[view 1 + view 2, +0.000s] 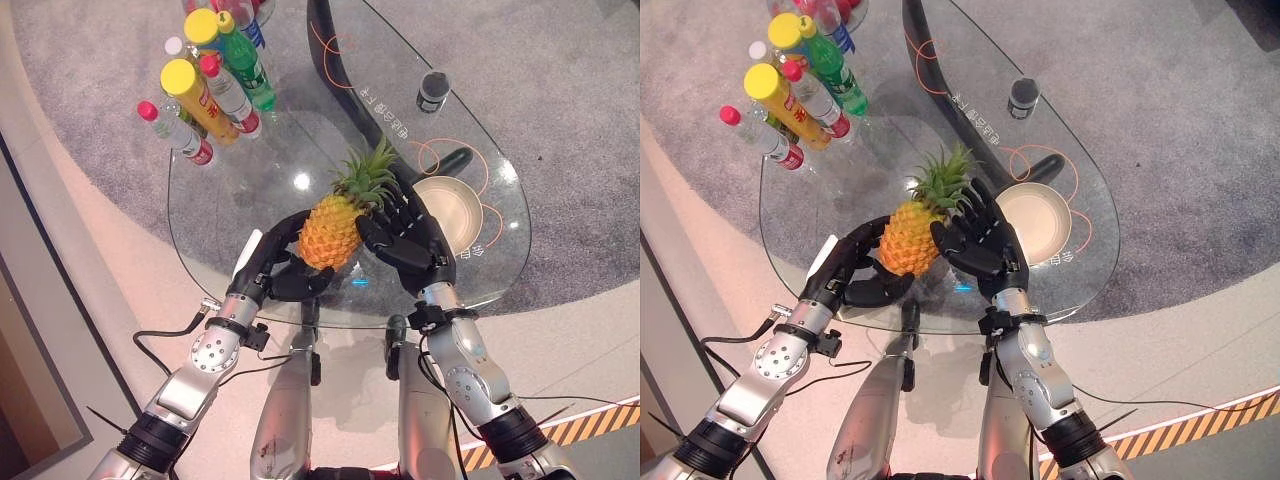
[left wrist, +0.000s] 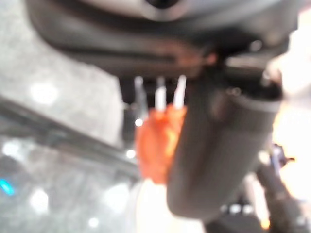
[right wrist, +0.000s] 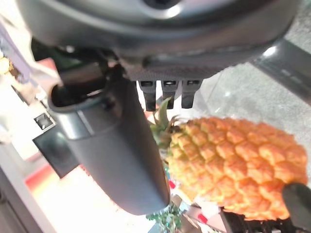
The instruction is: Pick up the fruit to the plate
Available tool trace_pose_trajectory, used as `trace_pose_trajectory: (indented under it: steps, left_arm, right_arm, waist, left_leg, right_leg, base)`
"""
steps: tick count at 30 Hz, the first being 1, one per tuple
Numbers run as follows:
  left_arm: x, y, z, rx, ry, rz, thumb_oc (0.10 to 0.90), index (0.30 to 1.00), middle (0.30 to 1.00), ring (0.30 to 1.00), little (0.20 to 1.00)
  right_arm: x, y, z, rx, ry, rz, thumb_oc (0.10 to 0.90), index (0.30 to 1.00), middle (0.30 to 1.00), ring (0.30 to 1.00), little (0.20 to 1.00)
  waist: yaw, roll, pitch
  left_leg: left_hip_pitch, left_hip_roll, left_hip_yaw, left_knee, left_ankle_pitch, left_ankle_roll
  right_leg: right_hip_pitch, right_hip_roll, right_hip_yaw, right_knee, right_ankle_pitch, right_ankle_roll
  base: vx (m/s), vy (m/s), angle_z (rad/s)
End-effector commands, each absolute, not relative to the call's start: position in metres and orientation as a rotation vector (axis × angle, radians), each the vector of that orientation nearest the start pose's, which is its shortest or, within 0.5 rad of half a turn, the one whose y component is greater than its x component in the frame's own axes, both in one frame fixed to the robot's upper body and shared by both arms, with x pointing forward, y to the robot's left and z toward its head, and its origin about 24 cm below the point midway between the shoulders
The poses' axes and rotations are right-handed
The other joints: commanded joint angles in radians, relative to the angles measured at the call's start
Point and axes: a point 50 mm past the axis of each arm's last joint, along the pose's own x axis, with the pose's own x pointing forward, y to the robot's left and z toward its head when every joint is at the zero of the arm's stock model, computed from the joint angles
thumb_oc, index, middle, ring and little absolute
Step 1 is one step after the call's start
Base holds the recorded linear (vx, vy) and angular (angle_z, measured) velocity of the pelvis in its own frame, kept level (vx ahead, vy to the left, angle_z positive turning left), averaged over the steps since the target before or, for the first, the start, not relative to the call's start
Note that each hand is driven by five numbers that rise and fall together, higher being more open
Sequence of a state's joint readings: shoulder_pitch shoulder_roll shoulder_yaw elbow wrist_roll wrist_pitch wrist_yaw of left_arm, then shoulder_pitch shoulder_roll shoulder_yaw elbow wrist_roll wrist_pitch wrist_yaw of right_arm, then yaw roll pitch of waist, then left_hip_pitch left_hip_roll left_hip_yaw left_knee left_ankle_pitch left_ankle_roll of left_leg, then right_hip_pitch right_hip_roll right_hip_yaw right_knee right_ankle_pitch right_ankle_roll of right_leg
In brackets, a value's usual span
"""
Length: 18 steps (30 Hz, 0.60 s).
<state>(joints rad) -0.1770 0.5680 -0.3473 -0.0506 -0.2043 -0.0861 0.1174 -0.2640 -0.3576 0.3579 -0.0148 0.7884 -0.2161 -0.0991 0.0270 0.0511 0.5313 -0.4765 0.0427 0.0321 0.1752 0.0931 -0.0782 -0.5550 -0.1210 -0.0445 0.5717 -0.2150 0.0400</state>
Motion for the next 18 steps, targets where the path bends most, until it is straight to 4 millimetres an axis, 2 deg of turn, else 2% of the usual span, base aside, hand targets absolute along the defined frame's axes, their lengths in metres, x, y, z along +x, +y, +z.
trace_pose_trajectory:
  steps: [1, 11, 18]
  left_arm:
    - [0.269, 0.136, 0.149, 0.372, -0.475, -0.436, 0.1, 0.3, 0.3, 0.3, 0.2]
    - [0.27, 0.129, 0.139, 0.425, -0.415, -0.546, 0.1, 0.3, 0.3, 0.3, 0.2]
    - [0.271, 0.12, 0.139, 0.573, -0.435, -0.661, 0.1, 0.3, 0.3, 0.3, 0.2]
  right_arm:
    - [0.28, -0.103, 0.174, 0.463, -0.521, 0.526, 0.8, 0.9, 0.9, 0.9, 0.9]
    - [0.292, -0.117, 0.171, 0.542, -0.501, 0.461, 0.8, 0.9, 0.9, 0.9, 0.9]
    - [0.305, -0.127, 0.16, 0.688, -0.42, 0.454, 0.8, 0.9, 0.9, 0.9, 0.9]
  waist:
    - [-0.012, -0.044, -0.011]
    - [-0.013, -0.048, -0.011]
    - [-0.011, -0.047, -0.011]
  left_leg:
    - [-0.042, -0.069, 0.011, 0.266, -0.122, 0.06]
    - [-0.05, -0.069, 0.019, 0.274, -0.135, 0.062]
    - [-0.055, -0.073, 0.019, 0.28, -0.142, 0.064]
  right_leg:
    - [0.104, -0.009, -0.088, -0.261, 0.24, -0.002]
    - [0.094, -0.018, -0.094, -0.26, 0.247, 0.007]
    - [0.09, -0.031, -0.099, -0.26, 0.254, 0.013]
  base:
    - [0.0, 0.0, 0.0]
    - [0.0, 0.0, 0.0]
    - [0.0, 0.0, 0.0]
